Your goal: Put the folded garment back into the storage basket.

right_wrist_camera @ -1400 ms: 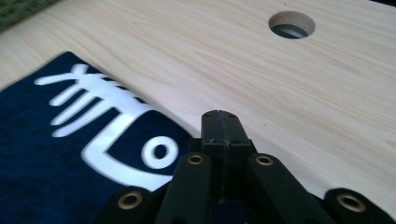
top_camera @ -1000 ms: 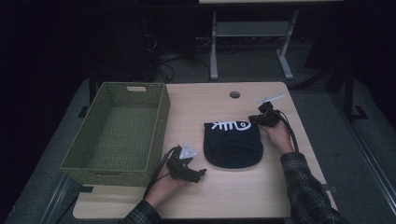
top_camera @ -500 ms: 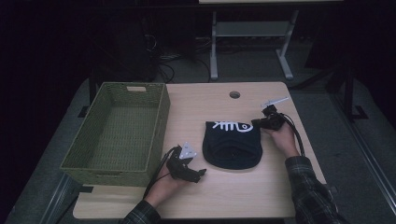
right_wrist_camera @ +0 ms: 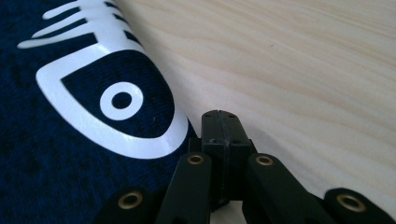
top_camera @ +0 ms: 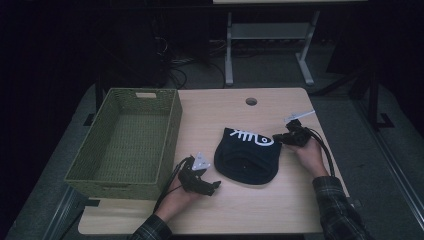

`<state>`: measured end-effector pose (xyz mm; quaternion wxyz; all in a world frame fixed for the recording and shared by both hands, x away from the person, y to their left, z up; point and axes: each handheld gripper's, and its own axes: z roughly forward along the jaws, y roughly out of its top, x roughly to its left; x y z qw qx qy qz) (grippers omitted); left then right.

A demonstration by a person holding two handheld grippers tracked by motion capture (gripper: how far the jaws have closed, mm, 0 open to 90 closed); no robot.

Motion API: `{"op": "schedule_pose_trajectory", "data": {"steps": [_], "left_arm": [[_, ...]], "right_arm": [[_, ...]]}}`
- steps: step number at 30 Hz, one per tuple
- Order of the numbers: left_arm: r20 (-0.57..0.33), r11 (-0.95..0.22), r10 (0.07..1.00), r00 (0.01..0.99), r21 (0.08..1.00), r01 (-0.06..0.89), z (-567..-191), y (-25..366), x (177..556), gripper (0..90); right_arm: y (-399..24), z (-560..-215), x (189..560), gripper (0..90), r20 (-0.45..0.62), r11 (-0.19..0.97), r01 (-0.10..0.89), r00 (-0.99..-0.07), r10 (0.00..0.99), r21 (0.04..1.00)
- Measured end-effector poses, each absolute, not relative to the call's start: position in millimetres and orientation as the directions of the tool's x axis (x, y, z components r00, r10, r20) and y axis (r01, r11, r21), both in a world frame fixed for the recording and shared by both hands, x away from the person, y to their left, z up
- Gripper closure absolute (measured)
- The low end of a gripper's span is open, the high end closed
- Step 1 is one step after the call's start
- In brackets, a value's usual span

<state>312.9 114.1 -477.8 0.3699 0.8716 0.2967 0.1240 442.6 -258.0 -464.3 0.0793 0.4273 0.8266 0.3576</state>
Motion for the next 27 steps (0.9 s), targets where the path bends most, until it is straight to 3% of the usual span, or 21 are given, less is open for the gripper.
{"op": "schedule_pose_trajectory", "data": {"steps": [27], "left_arm": [[0.011,-0.582,0.603,0.798,0.689,0.431,-465,114,300,12.4]], "right_arm": [[-256,-464,387,90.0,0.127,0.454,0.575,-0.703,0.699,0.681]]}}
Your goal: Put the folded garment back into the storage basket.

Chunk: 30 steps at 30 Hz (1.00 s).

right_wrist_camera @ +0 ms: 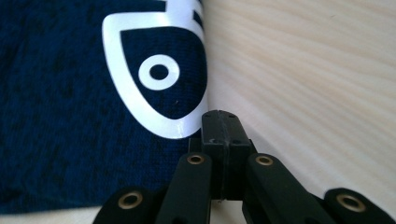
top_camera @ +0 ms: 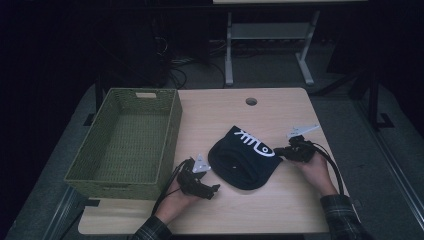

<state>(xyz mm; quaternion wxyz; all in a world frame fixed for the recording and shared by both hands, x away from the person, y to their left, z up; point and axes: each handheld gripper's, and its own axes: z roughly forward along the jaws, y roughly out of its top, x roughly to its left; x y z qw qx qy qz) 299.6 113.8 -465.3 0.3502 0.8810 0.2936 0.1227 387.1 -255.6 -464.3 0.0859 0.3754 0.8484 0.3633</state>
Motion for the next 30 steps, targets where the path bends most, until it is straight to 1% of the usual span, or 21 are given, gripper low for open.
{"op": "schedule_pose_trajectory", "data": {"steps": [2,10,11,20,22,27,28,29,30], "left_arm": [[0.011,-0.583,0.604,0.797,0.689,0.431,-465,114,299,12.4],[0.015,-0.59,0.604,0.797,0.68,0.435,-465,116,300,12.4],[0.014,-0.591,0.603,0.797,0.679,0.435,-465,116,300,12.4],[0.013,-0.595,0.602,0.798,0.675,0.437,-465,116,300,12.4],[0.014,-0.595,0.602,0.798,0.674,0.437,-465,116,300,12.4],[0.002,-0.587,0.606,0.796,0.676,0.445,-464,117,301,12.7],[-0.002,-0.586,0.604,0.797,0.676,0.446,-463,117,301,12.8],[-0.002,-0.586,0.604,0.797,0.676,0.446,-463,117,301,12.8],[-0.004,-0.587,0.604,0.797,0.674,0.448,-463,117,302,12.8]], "right_arm": [[-254,-464,382,90.0,0.136,0.455,0.582,-0.703,0.698,0.675],[-248,-459,360,90.0,0.129,0.476,0.559,-0.729,0.672,0.679],[-247,-459,356,90.0,0.119,0.48,0.544,-0.737,0.665,0.688],[-239,-458,333,90.0,0.131,0.492,0.532,-0.759,0.638,0.689],[-239,-459,330,90.0,0.12,0.5,0.524,-0.763,0.635,0.689],[-245,-452,323,89.8,0.107,0.458,0.524,-0.733,0.672,0.718],[-246,-452,321,88.5,0.096,0.448,0.516,-0.726,0.681,0.73],[-249,-452,318,82.9,0.088,0.435,0.517,-0.712,0.697,0.737],[-249,-452,318,82.9,0.088,0.435,0.517,-0.712,0.697,0.737]]}}
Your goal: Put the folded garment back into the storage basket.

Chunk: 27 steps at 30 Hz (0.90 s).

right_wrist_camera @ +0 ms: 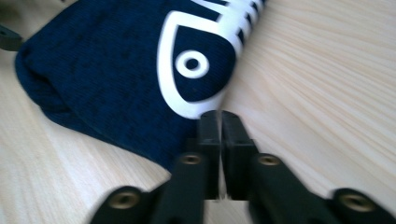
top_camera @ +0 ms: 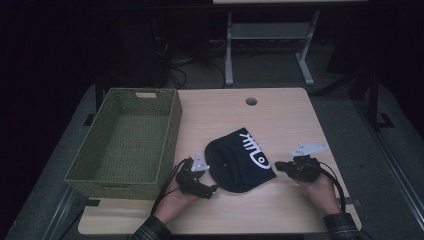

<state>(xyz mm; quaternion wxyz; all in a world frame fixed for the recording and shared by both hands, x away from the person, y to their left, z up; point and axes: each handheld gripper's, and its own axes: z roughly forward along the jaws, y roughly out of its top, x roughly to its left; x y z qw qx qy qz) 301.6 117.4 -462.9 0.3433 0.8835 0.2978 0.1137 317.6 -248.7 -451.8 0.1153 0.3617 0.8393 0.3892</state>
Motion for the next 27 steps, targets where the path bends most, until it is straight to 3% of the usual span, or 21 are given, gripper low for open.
{"op": "schedule_pose_trajectory", "data": {"steps": [1,2,3,4,5,7,8,9,10,11,19,27], "left_arm": [[-0.009,-0.584,0.604,0.797,0.675,0.451,-462,118,302,12.9],[-0.009,-0.584,0.604,0.797,0.675,0.451,-462,118,302,12.9],[-0.012,-0.58,0.605,0.796,0.678,0.451,-460,117,302,12.9],[-0.012,-0.58,0.605,0.796,0.678,0.451,-460,117,302,12.9],[-0.011,-0.581,0.601,0.799,0.681,0.446,-458,117,302,13.0],[-0.02,-0.582,0.597,0.802,0.677,0.45,-456,117,303,13.2],[-0.02,-0.582,0.597,0.802,0.677,0.45,-456,117,303,13.2],[-0.023,-0.587,0.588,0.809,0.676,0.446,-453,116,303,13.2],[-0.023,-0.587,0.588,0.809,0.676,0.446,-453,116,303,13.2],[-0.02,-0.594,0.582,0.813,0.672,0.442,-451,116,302,13.2],[-0.013,-0.64,0.527,0.85,0.652,0.407,-439,109,307,13.2],[-0.004,-0.663,0.508,0.861,0.637,0.394,-430,102,315,13.2]], "right_arm": [[-252,-454,314,72.4,0.078,0.422,0.537,-0.679,0.73,0.73],[-252,-454,314,72.4,0.078,0.422,0.537,-0.679,0.73,0.73],[-257,-456,308,60.9,0.073,0.39,0.543,-0.646,0.76,0.744],[-257,-456,308,60.9,0.073,0.39,0.543,-0.646,0.76,0.744],[-261,-457,304,51.3,0.063,0.379,0.559,-0.616,0.785,0.738],[-266,-459,300,42.7,0.044,0.368,0.557,-0.592,0.805,0.745],[-266,-459,300,42.7,0.044,0.368,0.557,-0.592,0.805,0.745],[-269,-462,296,35.1,0.058,0.356,0.575,-0.578,0.814,0.736],[-269,-462,296,35.1,0.058,0.356,0.575,-0.578,0.814,0.736],[-272,-465,292,27.2,0.043,0.357,0.577,-0.564,0.824,0.734],[-279,-475,284,15.2,0.021,0.345,0.585,-0.528,0.849,0.734],[-279,-481,283,13.4,0.012,0.352,0.599,-0.518,0.855,0.719]]}}
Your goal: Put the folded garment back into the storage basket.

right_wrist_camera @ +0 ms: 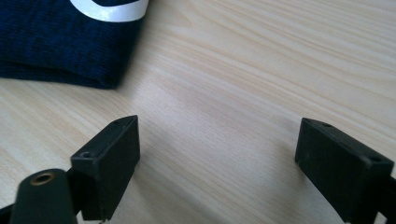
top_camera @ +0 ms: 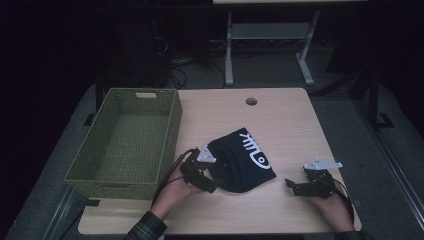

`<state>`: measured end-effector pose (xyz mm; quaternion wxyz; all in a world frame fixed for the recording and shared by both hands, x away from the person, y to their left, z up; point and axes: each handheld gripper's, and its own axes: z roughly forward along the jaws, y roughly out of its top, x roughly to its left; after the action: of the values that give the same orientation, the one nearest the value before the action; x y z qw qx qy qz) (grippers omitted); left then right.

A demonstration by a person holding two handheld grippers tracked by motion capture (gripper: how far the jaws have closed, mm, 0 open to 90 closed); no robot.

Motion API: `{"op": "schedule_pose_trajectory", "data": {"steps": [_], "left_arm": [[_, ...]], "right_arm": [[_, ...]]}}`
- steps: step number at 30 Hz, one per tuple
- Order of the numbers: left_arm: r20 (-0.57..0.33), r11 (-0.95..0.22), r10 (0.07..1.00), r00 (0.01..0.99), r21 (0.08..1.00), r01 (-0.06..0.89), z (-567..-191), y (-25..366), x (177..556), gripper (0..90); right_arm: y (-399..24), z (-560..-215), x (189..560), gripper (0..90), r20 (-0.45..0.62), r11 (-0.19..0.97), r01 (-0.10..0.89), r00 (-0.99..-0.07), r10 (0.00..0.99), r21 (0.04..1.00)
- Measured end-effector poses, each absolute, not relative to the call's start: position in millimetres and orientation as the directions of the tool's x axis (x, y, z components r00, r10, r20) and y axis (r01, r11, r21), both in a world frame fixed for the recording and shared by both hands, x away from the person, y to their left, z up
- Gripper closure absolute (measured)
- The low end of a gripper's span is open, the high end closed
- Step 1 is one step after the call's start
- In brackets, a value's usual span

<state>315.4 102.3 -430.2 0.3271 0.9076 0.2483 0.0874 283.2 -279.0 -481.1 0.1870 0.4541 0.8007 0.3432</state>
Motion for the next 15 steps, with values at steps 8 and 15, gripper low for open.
{"op": "schedule_pose_trajectory", "data": {"steps": [8,15], "left_arm": [[0.002,-0.685,0.504,0.863,0.61,0.399,-424,97,330,13.2],[0.02,-0.72,0.49,0.872,0.573,0.391,-424,90,343,13.2]], "right_arm": [[-280,-482,283,12.9,0.028,0.339,0.604,-0.515,0.857,0.721],[-280,-482,283,12.9,0.028,0.339,0.604,-0.515,0.857,0.721]]}}
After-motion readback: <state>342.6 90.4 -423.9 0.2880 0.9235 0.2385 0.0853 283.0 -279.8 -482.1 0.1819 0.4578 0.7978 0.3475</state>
